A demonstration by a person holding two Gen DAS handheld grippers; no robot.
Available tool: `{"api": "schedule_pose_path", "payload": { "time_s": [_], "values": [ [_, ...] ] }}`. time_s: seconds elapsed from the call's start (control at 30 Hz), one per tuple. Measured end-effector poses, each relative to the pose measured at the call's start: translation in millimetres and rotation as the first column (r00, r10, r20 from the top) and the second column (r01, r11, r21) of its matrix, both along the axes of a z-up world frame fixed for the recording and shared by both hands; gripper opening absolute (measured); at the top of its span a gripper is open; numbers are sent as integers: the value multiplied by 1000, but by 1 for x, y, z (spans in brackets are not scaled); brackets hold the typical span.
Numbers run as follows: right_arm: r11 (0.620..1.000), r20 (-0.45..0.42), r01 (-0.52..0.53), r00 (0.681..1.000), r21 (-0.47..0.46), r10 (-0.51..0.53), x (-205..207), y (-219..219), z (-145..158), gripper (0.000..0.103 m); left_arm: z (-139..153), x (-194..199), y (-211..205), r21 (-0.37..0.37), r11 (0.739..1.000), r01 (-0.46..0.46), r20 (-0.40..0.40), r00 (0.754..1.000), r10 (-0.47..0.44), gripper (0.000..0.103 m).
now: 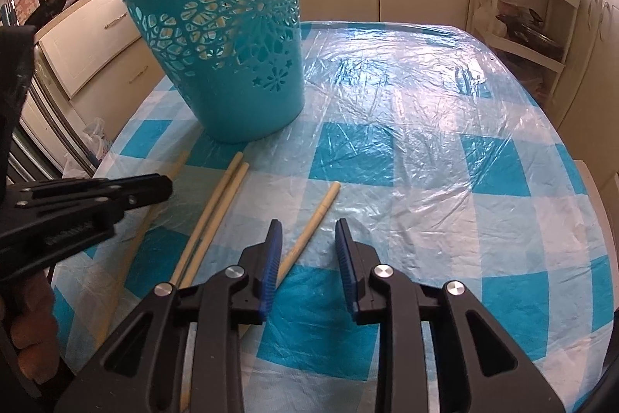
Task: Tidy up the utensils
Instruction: 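Lower the left gripper onto a chopstick and close it, then lift the chopstick with the left gripper into the basket and release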
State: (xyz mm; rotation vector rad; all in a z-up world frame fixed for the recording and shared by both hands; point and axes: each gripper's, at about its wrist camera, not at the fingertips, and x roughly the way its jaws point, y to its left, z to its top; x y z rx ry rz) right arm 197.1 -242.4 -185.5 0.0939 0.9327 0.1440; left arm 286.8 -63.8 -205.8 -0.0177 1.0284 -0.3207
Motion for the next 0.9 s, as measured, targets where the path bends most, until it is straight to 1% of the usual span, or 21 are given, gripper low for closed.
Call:
{"api": "schedule_pose_path", "payload": {
  "time_s": [0.17,0.2,0.27,0.37,0.5,0.57,0.6,0.67,0.7,0.73,0.8,0.87,0.9],
  "values": [
    [1000,2,1,1000,0,-1,0,0,0,29,66,-16,23,-123,992,18,125,992,-3,5],
    [1000,2,0,1000,-1,0,-1,0,0,30,86,-20,28,-152,988,23,166,986,3,5],
    [1000,3,-4,1000,-3,4,-1,1,0,31,111,-19,32,-192,981,29,215,977,13,5],
    [1000,5,-8,1000,-9,8,-1,3,-1,32,151,-17,34,-243,969,35,311,950,43,5],
    [1000,5,-10,1000,-11,10,-1,4,-1,33,190,-1,24,-272,962,16,441,890,110,5],
    [1000,6,-11,1000,-11,11,-2,5,-1,34,207,10,19,-290,957,-9,504,849,161,5],
    [1000,6,-10,1000,-9,10,-1,4,-1,34,214,15,19,-301,953,-17,525,832,180,5],
    [1000,6,-10,1000,-7,10,-1,4,-1,34,226,23,14,-305,951,-47,584,779,226,5],
    [1000,6,-10,1000,-6,10,-1,5,-1,34,232,29,11,-301,951,-67,615,748,248,5],
    [1000,6,-11,1000,-5,11,-1,4,-1,34,233,35,8,-300,950,-82,628,733,261,5],
    [1000,6,-13,1000,-8,13,-1,5,-1,36,230,51,0,-286,951,-120,644,711,283,5],
    [1000,6,-17,1000,-13,17,-1,6,-1,36,217,67,-7,-271,950,-157,640,708,300,5],
    [1000,6,-18,1000,-15,18,-1,7,-1,37,210,72,-8,-268,948,-169,634,711,306,5]
  ]
}}
